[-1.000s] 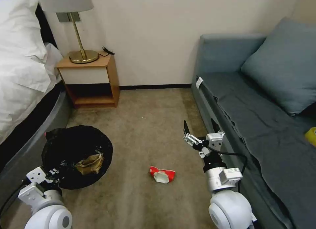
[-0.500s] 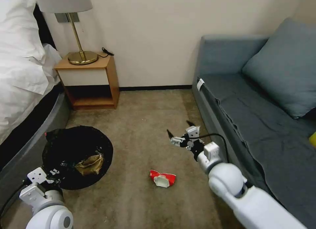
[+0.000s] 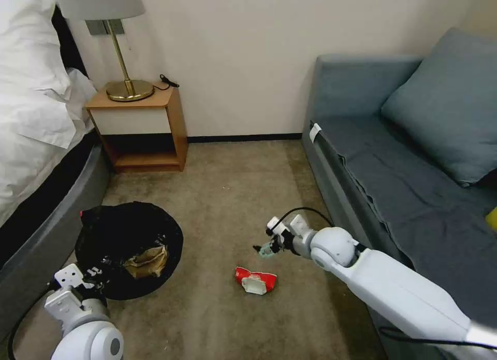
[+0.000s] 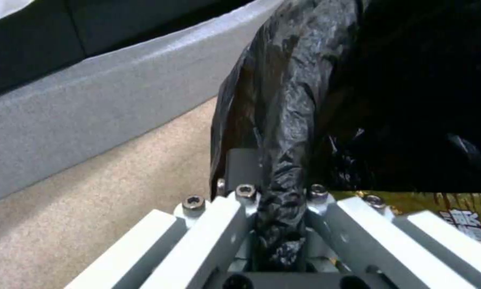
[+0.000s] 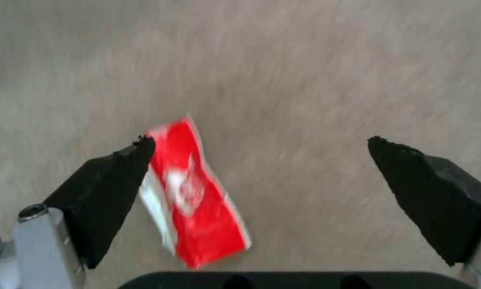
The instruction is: Pick up the trash bin, then pick up the garbage on the floor and place it into the trash bin.
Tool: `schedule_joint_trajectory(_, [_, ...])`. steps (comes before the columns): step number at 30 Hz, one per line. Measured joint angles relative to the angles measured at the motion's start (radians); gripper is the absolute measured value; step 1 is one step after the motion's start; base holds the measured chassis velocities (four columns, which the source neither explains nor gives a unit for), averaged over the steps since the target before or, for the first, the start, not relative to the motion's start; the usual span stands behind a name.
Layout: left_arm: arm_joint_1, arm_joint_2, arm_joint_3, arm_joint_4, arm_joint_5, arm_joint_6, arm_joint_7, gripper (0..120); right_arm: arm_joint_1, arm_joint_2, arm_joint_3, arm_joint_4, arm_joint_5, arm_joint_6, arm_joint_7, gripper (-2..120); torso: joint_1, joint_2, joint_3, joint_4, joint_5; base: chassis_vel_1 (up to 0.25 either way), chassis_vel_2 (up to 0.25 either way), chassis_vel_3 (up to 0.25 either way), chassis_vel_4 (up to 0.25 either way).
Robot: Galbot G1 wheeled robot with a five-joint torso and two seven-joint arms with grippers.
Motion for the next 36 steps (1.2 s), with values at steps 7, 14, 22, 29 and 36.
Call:
schedule_joint_trajectory(7, [-0.003,0.007,0.001,0.01,0.003,0.002,0.0,1,0.009,0.027,-0.09,-0.067,-0.016,0.028,-0.009,100,0.0,0.0,0.0,0.0,-0.0001,0.0,0.0,0.0,0.0])
schedule_joint_trajectory(14, [-0.008,0.009,0.0,0.028,0.002,0.001,-0.001,1,0.04,0.054,-0.192,-0.179,-0.032,0.121,0.0,100,0.0,0.0,0.0,0.0,0.0,0.0,0.0,0.0,0.0])
schedule_joint_trajectory(22, [-0.013,0.014,0.0,0.038,0.001,0.001,-0.001,1,0.042,0.079,-0.226,-0.228,-0.043,0.147,0.011,100,0.0,0.0,0.0,-0.0001,-0.0002,0.0,0.0,0.0,0.0])
schedule_joint_trajectory(29, [-0.007,0.016,0.0,0.038,0.001,-0.001,0.0,1,0.045,0.136,-0.268,-0.338,-0.058,0.201,0.019,100,0.0,0.0,0.0,-0.0001,-0.0001,0.0,0.0,0.0,0.0])
schedule_joint_trajectory(36, [0.001,0.015,-0.005,0.036,0.001,-0.009,0.0,1,0.051,0.201,-0.285,-0.432,-0.078,0.24,0.02,100,0.0,0.0,0.0,0.0001,0.0,0.0,0.0,0.0,0.0])
